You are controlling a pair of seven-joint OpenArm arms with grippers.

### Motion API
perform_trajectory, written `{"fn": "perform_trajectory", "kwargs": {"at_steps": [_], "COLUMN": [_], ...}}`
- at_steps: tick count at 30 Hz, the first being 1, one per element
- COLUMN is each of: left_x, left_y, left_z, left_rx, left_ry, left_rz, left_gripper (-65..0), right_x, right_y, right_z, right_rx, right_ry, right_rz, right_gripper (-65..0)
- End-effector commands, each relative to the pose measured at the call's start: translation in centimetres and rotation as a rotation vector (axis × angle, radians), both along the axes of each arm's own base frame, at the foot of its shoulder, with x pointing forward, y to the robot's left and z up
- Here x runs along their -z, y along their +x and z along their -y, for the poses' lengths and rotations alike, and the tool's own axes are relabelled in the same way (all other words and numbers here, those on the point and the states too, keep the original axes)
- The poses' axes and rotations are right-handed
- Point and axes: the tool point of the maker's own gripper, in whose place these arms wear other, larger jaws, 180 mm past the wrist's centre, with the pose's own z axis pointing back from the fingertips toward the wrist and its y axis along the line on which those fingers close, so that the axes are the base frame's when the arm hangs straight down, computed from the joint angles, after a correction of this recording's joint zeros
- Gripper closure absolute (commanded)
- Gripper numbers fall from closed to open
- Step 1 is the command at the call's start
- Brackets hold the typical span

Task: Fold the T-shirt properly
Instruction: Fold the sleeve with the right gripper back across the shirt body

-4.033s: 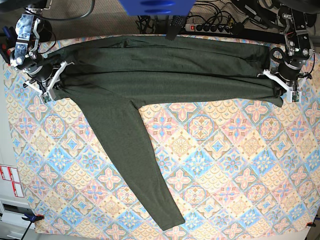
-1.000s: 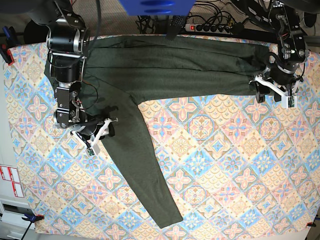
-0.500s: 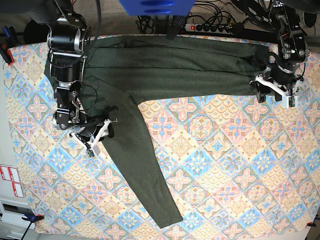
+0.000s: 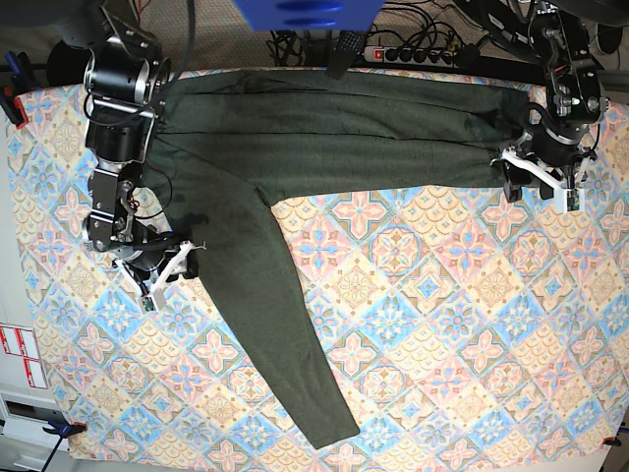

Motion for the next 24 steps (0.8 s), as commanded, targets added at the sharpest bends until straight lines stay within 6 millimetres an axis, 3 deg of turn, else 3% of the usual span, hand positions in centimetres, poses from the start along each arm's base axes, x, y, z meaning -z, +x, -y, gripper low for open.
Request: {"fn": "perform_trajectory", "kwargs": {"at_steps": [1, 9, 15, 18, 21, 24], "left_x": [-1.2, -1.2, -1.1, -1.0, -1.0, -1.0], "left_y": [0.6, 0.6, 0.5, 0.5, 0.4, 0.4], "left_z": [-0.2, -0.2, -0.2, -0.2, -0.2, -0.2], "left_rx": [0.009, 0.009, 0.009, 0.009, 0.009, 0.009], "left_ry": [0.014, 0.014, 0.014, 0.014, 0.014, 0.014], "left_rz": [0.04, 0.04, 0.037, 0.036, 0.034, 0.034], "left_gripper": [-38.4, -38.4, -38.4, -38.4, -38.4, -38.4], "right_x": [-1.1, 1.7, 2.2, 2.5, 3.8, 3.5], "right_y": [1.2, -0.6, -1.0, -1.3, -2.9, -2.8], "right_z": [0.7, 0.0, -0.3, -1.7, -3.0, -3.9], "right_rx": [0.008, 0.027, 0.019, -0.04, -0.105, -0.144], "right_ry": [0.005, 0.057, 0.058, 0.038, 0.014, -0.001], "right_rz": [0.037, -0.025, -0.04, -0.053, -0.089, -0.078], "right_gripper": [-24.0, -24.0, -23.7, -23.7, -23.7, -23.6]}}
